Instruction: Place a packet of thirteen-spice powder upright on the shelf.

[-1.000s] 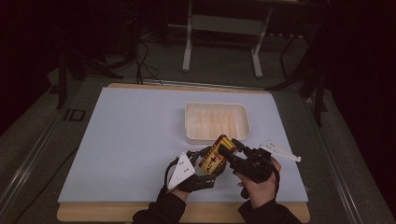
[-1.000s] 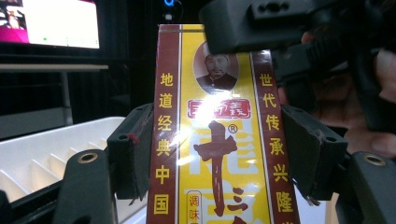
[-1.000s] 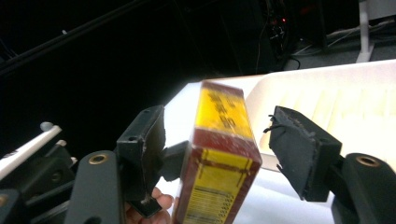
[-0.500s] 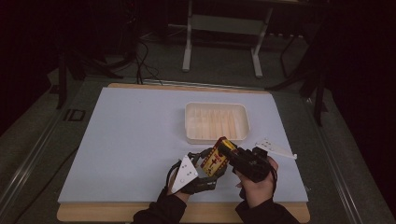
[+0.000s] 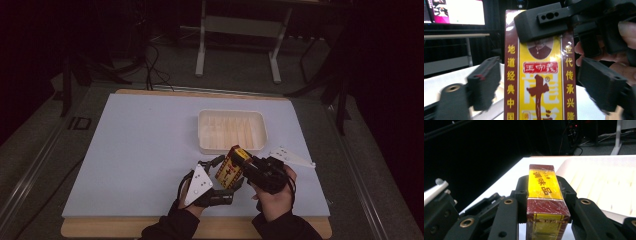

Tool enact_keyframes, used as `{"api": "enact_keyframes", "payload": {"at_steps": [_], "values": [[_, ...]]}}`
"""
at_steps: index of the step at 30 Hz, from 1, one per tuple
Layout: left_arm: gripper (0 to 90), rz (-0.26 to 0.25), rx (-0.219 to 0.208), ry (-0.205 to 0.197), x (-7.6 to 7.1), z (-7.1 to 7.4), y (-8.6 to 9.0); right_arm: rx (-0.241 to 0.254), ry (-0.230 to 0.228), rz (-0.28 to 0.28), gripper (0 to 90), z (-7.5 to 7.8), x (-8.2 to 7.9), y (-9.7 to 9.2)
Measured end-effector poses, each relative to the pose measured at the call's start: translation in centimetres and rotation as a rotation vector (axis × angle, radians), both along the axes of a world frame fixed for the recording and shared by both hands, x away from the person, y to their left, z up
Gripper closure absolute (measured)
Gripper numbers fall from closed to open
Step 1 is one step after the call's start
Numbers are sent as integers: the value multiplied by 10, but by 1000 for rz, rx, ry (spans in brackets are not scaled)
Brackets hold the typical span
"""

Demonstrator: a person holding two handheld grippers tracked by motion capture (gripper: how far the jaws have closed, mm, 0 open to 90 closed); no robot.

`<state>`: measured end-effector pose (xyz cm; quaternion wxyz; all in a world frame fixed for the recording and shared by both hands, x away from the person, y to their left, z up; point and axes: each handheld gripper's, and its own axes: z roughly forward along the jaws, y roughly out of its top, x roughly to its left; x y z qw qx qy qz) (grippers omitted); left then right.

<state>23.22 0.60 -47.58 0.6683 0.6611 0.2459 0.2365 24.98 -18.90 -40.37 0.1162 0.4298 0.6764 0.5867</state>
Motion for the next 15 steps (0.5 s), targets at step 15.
{"api": "enact_keyframes", "payload": {"at_steps": [15], "values": [[18,2,49,144,-3,12,21,-86,-165,-98,678,21,8,-7]]}}
